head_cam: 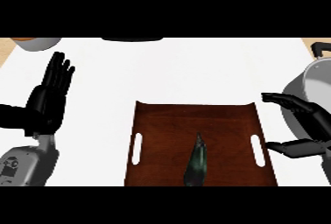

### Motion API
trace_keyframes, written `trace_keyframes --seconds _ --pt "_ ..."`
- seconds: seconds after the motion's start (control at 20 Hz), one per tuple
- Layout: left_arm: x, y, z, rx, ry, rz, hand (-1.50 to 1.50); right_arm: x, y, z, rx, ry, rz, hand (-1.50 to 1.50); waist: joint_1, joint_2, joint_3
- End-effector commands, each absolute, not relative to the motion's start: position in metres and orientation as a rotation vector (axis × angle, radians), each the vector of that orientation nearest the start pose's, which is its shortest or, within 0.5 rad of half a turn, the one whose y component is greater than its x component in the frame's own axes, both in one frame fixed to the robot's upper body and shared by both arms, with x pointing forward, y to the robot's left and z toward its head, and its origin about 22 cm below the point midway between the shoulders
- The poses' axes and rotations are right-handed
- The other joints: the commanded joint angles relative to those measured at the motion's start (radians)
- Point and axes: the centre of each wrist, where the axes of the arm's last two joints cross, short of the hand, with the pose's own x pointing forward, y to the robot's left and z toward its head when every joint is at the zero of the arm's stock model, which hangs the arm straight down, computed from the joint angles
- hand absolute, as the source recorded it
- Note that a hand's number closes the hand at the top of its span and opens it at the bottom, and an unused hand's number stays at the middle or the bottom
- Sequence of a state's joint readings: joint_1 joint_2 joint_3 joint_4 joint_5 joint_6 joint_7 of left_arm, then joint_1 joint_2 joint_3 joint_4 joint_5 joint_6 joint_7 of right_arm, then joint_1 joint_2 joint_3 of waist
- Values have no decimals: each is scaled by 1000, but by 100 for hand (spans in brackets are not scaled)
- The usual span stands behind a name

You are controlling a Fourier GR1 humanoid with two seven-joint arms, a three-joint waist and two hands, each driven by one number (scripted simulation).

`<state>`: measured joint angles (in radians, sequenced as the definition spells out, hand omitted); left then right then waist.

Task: Pick the eggplant from the tray and place it in the pot

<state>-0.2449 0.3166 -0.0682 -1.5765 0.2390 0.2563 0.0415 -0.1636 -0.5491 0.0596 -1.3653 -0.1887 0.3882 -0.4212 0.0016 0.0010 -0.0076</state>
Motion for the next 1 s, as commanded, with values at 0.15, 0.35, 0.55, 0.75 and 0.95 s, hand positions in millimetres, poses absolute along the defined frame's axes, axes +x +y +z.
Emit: trace_keyframes --seconds 0.15,0.35,0.55,0.75,0.95 --pt "300 262 72 114 -1749 64 0 257 -376 42 102 -1764 895 -150 -10 -1 8" --pt "292 253 78 110 -1769 65 0 283 -352 79 62 -1612 1087 -150 2 -3 7" --pt "299 265 92 114 -1761 40 0 286 -321 109 55 -1546 1236 -150 0 -4 7" --pt "305 267 66 124 -1760 53 0 272 -290 107 45 -1470 1272 -150 -11 -2 7" --pt "298 261 79 109 -1768 53 0 278 -255 87 40 -1395 1293 -150 -1 -2 7"
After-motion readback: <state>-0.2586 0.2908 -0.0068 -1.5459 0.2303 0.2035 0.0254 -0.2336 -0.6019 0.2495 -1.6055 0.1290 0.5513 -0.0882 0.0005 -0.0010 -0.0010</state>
